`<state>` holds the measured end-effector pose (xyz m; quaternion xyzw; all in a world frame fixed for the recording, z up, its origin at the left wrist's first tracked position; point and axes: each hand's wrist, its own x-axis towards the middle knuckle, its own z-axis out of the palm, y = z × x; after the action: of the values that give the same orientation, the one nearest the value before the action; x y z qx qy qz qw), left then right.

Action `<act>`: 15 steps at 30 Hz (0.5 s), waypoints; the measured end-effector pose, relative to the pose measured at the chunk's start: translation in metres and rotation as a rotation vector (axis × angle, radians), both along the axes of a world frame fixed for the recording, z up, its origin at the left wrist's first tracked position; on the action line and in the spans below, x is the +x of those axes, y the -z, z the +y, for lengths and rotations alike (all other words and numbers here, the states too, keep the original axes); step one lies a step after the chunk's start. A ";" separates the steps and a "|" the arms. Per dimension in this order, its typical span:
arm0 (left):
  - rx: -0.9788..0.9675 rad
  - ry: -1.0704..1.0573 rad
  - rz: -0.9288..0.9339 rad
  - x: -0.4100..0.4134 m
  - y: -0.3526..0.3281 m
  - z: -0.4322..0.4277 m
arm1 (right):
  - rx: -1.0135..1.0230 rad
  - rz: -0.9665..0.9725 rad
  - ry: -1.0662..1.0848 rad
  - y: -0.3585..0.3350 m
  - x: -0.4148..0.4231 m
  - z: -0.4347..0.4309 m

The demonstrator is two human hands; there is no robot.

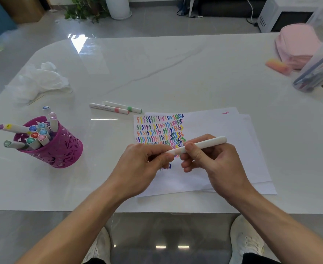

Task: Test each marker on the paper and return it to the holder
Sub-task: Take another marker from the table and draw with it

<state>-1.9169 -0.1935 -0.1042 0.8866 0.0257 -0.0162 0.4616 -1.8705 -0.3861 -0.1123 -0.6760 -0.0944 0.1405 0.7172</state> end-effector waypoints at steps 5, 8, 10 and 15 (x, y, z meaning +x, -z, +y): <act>0.006 -0.013 -0.025 0.000 -0.002 -0.002 | 0.049 0.044 -0.004 -0.003 -0.001 0.000; -0.059 -0.021 -0.025 0.002 -0.006 -0.002 | 0.097 0.094 0.009 -0.004 -0.001 0.000; -0.154 -0.035 -0.041 0.003 -0.013 -0.002 | 0.107 0.118 0.000 -0.004 -0.001 0.002; -0.375 -0.229 -0.161 0.001 -0.029 0.009 | -0.030 0.105 -0.002 -0.002 -0.002 0.004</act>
<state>-1.9157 -0.1845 -0.0753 0.7750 0.0855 0.1026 0.6177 -1.8720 -0.3824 -0.1104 -0.6783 -0.0552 0.1782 0.7107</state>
